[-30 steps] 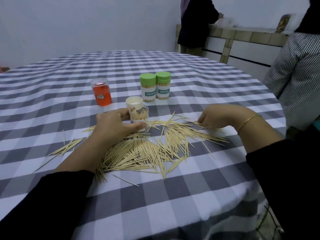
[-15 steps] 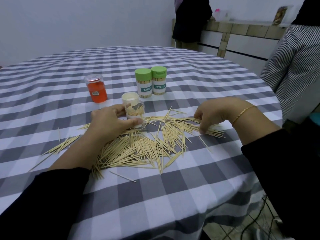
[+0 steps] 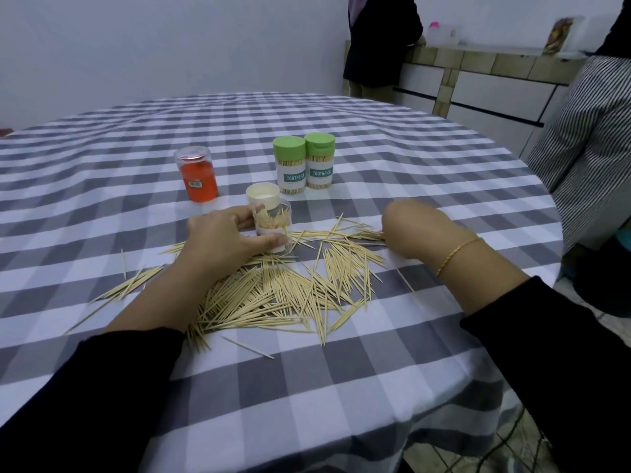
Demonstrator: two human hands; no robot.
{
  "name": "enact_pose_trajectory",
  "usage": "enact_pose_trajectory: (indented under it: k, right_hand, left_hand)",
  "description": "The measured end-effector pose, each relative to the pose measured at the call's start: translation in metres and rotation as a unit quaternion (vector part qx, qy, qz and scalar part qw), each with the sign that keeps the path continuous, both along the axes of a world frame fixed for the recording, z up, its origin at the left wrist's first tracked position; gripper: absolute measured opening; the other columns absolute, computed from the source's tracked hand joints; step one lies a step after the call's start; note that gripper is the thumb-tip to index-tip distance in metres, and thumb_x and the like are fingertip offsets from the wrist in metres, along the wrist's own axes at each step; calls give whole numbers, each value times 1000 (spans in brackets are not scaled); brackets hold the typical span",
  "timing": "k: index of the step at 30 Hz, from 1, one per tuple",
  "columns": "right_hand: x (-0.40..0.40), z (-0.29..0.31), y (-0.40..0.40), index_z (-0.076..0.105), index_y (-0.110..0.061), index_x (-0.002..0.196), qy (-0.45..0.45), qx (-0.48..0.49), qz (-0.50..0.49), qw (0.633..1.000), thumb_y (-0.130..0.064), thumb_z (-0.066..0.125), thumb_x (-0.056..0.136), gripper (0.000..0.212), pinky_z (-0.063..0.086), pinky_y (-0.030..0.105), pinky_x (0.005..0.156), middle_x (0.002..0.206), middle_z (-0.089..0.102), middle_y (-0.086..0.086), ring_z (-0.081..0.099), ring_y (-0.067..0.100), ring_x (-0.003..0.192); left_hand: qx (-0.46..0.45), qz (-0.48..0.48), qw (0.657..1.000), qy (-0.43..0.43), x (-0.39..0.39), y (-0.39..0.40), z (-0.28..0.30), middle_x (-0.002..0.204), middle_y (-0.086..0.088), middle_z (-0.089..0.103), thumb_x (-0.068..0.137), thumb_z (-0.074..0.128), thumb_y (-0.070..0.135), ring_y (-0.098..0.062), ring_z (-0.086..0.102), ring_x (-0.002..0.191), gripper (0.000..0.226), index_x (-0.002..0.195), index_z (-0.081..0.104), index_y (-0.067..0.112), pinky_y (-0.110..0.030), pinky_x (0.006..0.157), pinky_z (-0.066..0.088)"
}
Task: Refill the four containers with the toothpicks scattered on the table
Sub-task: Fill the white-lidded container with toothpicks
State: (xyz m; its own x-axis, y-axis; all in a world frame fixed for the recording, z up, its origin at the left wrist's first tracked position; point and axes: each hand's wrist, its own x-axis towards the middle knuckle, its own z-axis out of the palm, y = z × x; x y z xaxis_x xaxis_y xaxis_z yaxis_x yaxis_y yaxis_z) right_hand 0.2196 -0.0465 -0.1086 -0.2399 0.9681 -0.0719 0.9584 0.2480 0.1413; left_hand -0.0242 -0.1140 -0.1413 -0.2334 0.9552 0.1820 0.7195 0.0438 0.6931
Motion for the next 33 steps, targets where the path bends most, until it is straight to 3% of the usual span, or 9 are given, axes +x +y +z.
enact_pose_trajectory:
  k: [3,6,15,20,24,27,30,33]
  right_hand:
    - [-3,-3,-4,58,-5,109,-2,18,-1,1000,-1,48,90,22,42,31,69,75,47,6,49,25,78]
    - [-6,-8,-9,59,-5,110,-16,43,18,999,0,49,88,24,41,32,71,97,59,11,53,27,86]
    - [-15,-15,-17,60,-6,112,-42,94,56,993,-2,45,91,26,47,36,81,113,59,13,55,30,106]
    - [-19,-23,-16,56,-6,116,-50,108,77,990,-4,49,90,27,45,34,85,119,52,13,50,29,111]
    - [-21,-24,-13,54,-6,114,-10,108,70,992,-4,53,88,26,46,32,82,116,56,12,52,27,108]
    - [-22,-21,-8,52,-11,107,37,89,58,994,-5,59,83,26,42,32,69,105,60,9,56,26,90]
    - [-26,-13,1,51,-12,103,97,86,63,990,-5,50,90,15,37,31,64,98,61,8,47,23,76]
    - [-35,-3,11,56,-15,99,208,61,52,975,-7,42,95,17,44,32,68,97,63,8,53,23,81]
  left_hand:
    - [7,-2,1000,5,1,0,1,113,15,69,54,65,73,-10,52,121,79,123,64,34,-45,110,33]
    - [9,5,1000,14,2,0,2,115,14,69,57,67,72,-13,50,124,77,124,64,34,-44,110,32]
    - [19,3,1000,25,2,0,1,116,14,68,66,74,61,-8,51,122,67,126,62,33,-43,112,28]
    - [2,-9,1000,14,-1,1,-1,116,16,68,50,61,78,-11,48,127,89,127,63,34,-43,113,29]
    - [8,-6,1000,12,-1,2,-2,115,16,68,53,67,75,-13,47,127,83,126,62,36,-43,113,27]
    - [-3,-11,1000,5,-2,4,-4,112,19,69,41,65,88,-12,47,127,100,126,62,37,-42,113,29]
    - [-9,-9,1000,4,-4,6,-8,112,20,68,38,60,91,-15,47,127,103,127,61,39,-42,112,30]
    - [-7,-7,1000,10,-4,7,-9,110,19,69,38,53,90,-16,47,126,101,125,62,41,-41,112,30]
